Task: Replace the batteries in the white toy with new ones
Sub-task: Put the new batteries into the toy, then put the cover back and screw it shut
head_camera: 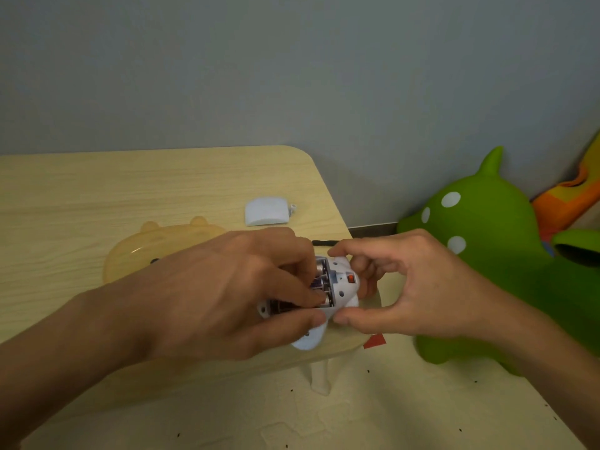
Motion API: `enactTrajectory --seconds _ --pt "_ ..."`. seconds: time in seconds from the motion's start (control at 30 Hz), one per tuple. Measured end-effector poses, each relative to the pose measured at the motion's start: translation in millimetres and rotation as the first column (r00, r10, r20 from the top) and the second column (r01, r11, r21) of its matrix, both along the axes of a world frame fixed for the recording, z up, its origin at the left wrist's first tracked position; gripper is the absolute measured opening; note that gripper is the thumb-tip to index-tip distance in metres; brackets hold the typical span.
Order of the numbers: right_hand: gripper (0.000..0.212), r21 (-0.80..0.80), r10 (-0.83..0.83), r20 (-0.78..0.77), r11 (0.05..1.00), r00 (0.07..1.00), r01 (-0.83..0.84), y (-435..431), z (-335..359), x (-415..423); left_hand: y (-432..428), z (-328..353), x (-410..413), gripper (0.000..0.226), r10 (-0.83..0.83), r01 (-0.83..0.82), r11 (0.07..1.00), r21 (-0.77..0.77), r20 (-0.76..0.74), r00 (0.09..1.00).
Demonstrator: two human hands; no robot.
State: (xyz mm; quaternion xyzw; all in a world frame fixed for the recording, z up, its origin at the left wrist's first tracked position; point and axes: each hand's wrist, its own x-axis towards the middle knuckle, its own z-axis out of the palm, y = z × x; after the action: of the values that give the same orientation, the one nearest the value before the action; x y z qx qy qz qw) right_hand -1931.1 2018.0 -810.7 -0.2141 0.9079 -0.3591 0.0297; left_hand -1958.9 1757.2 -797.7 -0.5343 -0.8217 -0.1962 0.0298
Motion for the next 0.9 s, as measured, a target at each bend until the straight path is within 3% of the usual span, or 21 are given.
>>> enactTrajectory --seconds 0.1,0.17,0.27,0.33,0.37,0.47,0.63,0.8,0.9 --pt "0.047 -0.011 0.008 -0.012 1.0 1.0 -0.008 -0.1 -1.1 -1.5 -2.1 1.0 3.4 0.035 0.013 -0.021 0.996 -0.084 -0.093 0.996" --pt "0.049 -0.02 0.006 -0.016 1.0 1.0 -0.006 -0.4 -2.4 -1.8 -2.5 4.8 4.2 0.038 0.03 -0.037 0.994 -0.101 -0.075 0.997" --pt "0.056 -0.036 0.006 -0.028 0.999 1.0 -0.007 -0.3 -3.1 -1.6 -2.8 16.8 -13.6 0.028 0.056 -0.063 0.995 0.077 0.091 0.994" --pt "0.056 -0.033 0.017 -0.032 0.999 0.999 -0.018 0.1 -2.3 -1.6 -3.4 24.5 -40.2 0.02 0.185 -0.202 0.954 0.221 0.098 0.978" --pt "0.055 -0.029 0.02 -0.033 0.999 0.999 -0.021 0.4 -1.9 -1.5 -3.9 26.9 -54.8 0.019 0.289 -0.296 0.931 0.214 0.063 0.955" --pt "0.054 -0.019 0.018 -0.047 1.0 0.999 -0.019 0.7 -0.8 0.4 -2.8 19.4 -91.2 0.032 0.518 -0.518 0.855 -0.016 -0.031 0.855" --pt "0.05 -0.04 0.01 -0.061 0.999 0.998 -0.013 1.4 -1.2 3.7 4.4 -6.7 -110.4 0.061 0.567 -0.546 0.792 -0.273 -0.004 0.824" --pt "0.059 -0.046 -0.002 -0.051 0.999 0.999 -0.001 2.4 -2.8 5.5 2.8 -9.5 -115.3 0.068 0.552 -0.521 0.81 -0.268 0.048 0.833" --pt "0.06 -0.058 -0.012 -0.059 0.998 0.998 0.008 2.2 -4.0 5.7 3.3 3.7 -95.7 0.073 0.523 -0.506 0.85 -0.143 0.129 0.842"
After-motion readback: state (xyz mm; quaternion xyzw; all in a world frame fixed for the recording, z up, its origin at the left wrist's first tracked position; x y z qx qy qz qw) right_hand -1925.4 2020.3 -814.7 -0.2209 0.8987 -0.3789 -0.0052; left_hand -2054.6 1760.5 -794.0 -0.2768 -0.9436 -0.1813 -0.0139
